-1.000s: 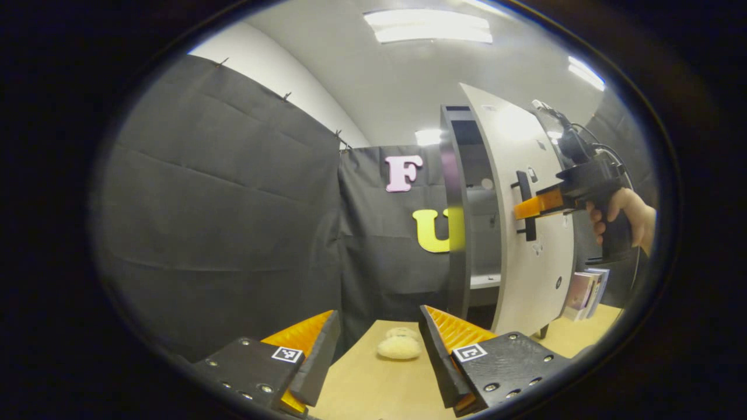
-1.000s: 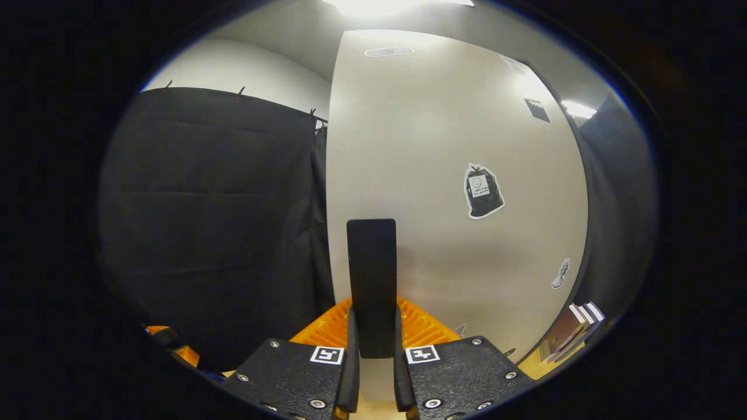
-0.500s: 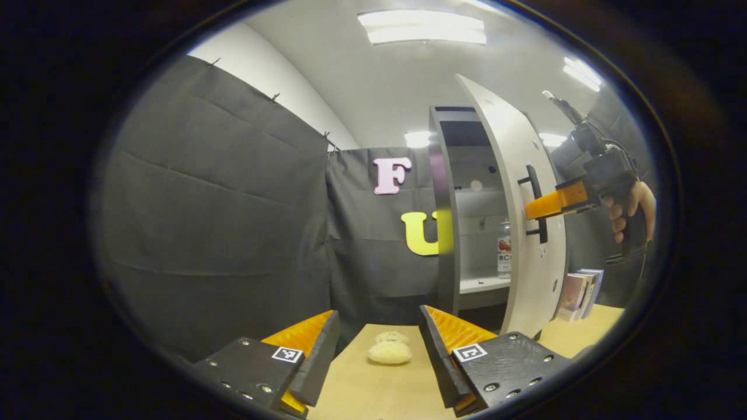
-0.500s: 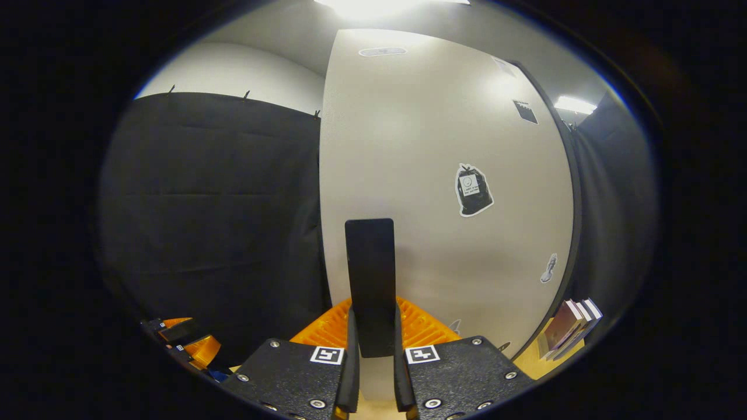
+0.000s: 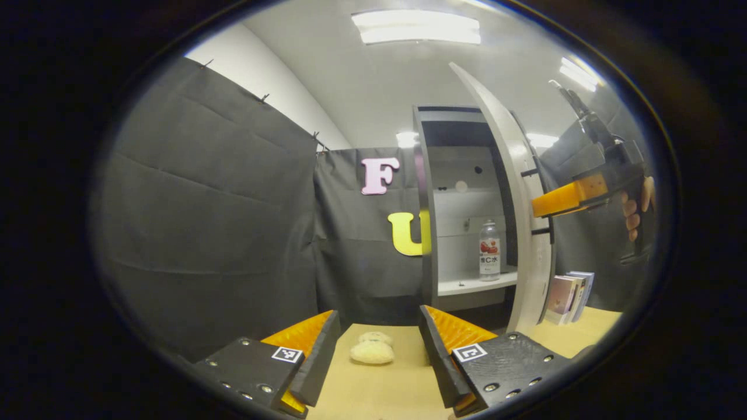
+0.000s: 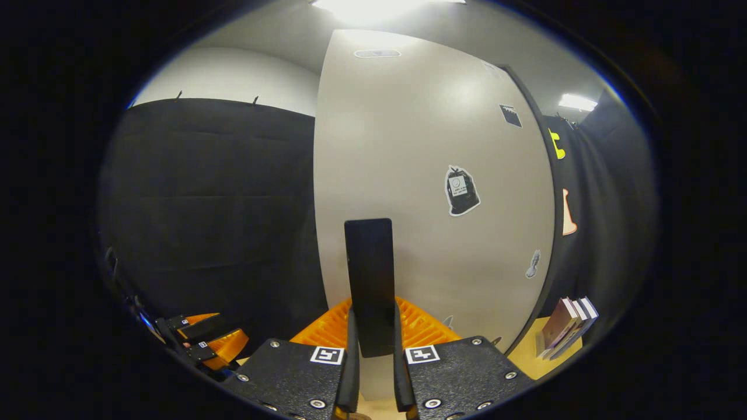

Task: Open the cabinet door with the right hand, grasp the bottle in the cabinet with the left hand and place it on the coaster, then close the cabinet door with the right hand.

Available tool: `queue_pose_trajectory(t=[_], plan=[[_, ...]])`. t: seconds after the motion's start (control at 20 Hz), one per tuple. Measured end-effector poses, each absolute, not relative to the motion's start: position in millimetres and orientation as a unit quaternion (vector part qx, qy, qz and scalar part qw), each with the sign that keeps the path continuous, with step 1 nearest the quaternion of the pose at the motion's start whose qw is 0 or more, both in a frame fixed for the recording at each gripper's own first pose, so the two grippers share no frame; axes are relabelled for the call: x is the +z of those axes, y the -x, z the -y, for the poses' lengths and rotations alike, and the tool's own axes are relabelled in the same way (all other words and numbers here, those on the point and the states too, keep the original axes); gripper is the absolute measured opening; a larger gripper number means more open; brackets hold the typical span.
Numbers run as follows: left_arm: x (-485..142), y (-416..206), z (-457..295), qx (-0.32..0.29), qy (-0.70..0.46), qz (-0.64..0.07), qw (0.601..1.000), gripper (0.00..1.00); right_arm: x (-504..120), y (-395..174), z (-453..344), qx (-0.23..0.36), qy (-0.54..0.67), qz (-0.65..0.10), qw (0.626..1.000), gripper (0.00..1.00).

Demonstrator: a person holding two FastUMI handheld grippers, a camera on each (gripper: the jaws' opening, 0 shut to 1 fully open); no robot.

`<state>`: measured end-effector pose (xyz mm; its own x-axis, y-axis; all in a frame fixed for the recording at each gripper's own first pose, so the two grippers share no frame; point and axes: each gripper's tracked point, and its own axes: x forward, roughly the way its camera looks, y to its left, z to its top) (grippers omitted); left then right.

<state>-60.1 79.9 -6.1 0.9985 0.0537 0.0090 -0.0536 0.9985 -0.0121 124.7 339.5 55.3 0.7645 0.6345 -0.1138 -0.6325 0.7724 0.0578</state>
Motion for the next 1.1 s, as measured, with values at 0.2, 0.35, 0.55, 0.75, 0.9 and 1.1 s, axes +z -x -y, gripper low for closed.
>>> queue_pose_trajectory(t=[0.2, 0.35, 0.55, 0.75, 0.9, 1.1], plan=[[1.1, 73.8, -59.4, 0.022, 0.001, 0.008, 1.000, 0.78, 57.1, -113.3, -317.5, 0.336, -0.007, -0.063, 0.940, 0.24], [6.5, 80.6, -44.3, 0.017, -0.005, 0.012, 1.000, 0.78, 57.5, -106.6, -301.3, 0.331, -0.008, -0.064, 0.941, 0.24], [13.9, 85.2, -26.7, 0.008, -0.001, 0.014, 1.000, 0.78, 59.5, -98.8, -279.3, 0.321, -0.004, -0.063, 0.945, 0.24], [18.3, 94.8, -12.1, 0.004, -0.007, 0.015, 1.000, 0.78, 58.8, -94.3, -259.5, 0.309, -0.008, -0.066, 0.949, 0.24], [22.5, 99.5, -1.1, -0.003, -0.008, 0.017, 1.000, 0.78, 59.6, -91.3, -243.9, 0.299, -0.006, -0.065, 0.952, 0.24], [26.0, 101.4, 10.5, -0.006, -0.008, 0.015, 1.000, 0.78, 59.3, -89.8, -225.7, 0.287, -0.010, -0.066, 0.956, 0.23]])
